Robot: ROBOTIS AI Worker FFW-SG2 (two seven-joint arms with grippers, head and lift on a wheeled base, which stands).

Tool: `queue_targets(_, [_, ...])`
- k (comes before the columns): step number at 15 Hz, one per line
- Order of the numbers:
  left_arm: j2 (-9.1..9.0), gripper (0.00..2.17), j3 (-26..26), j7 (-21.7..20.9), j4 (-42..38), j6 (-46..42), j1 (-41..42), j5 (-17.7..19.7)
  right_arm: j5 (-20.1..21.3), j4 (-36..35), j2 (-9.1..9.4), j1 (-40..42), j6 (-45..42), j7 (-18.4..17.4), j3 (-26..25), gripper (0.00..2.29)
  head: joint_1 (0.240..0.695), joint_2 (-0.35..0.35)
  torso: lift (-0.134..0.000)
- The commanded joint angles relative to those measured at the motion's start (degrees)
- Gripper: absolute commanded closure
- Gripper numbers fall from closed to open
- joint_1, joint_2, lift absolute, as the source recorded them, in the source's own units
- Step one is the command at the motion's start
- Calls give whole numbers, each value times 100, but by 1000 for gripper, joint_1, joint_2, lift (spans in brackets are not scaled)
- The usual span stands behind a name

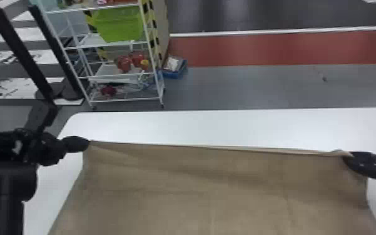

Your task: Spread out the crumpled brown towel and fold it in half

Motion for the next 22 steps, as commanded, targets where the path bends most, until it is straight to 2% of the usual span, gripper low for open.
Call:
queue_targets(1, [0,2142,317,-64,-359,-233,493,216,-24,-300,-264,682,-510,70,120,1295,695,148,-122])
queue_targets(2, [0,2142,343,-55,-429,-497,696,252,81,-300,-387,893,-739,167,234,1295,695,158,-122])
queue_targets(4, [-71,2142,458,-29,-429,-831,854,322,283,-300,-501,1139,-1002,290,357,1295,695,193,-122])
queue_targets(7, [-123,2142,528,51,-403,-1341,1038,410,319,-309,-554,1271,-1143,483,401,1295,695,214,-122])
queue_targets(9, [-185,2142,783,7,-429,-1833,1117,586,301,-458,-598,1271,-1143,501,305,1295,695,218,-122])
queue_targets(11, [-238,2142,1143,-46,-482,-2747,1302,884,231,-775,-598,1306,-1090,650,111,1295,695,215,-122])
queue_targets(13, [-273,2142,1556,-283,-499,-3696,1460,1254,204,-1179,-659,1491,-1020,765,23,1295,695,208,-122])
queue_targets(14, [-273,2142,1723,-398,-464,-4311,1601,1570,204,-1285,-703,1605,-1037,800,14,1295,695,209,-122])
queue_targets(15, [-273,2142,1837,-442,-341,-5050,1777,1719,266,-1320,-747,1711,-1073,809,23,1295,695,210,-122])
queue_targets(18, [-246,2142,1996,-398,221,-7124,2023,1798,582,-1311,-782,1887,-1266,817,278,1295,695,208,-122])
queue_targets(20, [-185,2142,2013,-371,265,-7634,2234,1763,697,-1364,-782,1957,-1266,888,375,1295,695,206,-122])
queue_targets(22, [-115,2142,2171,-415,283,-7704,2269,1702,697,-1469,-782,1957,-1284,888,384,1295,695,211,-122])
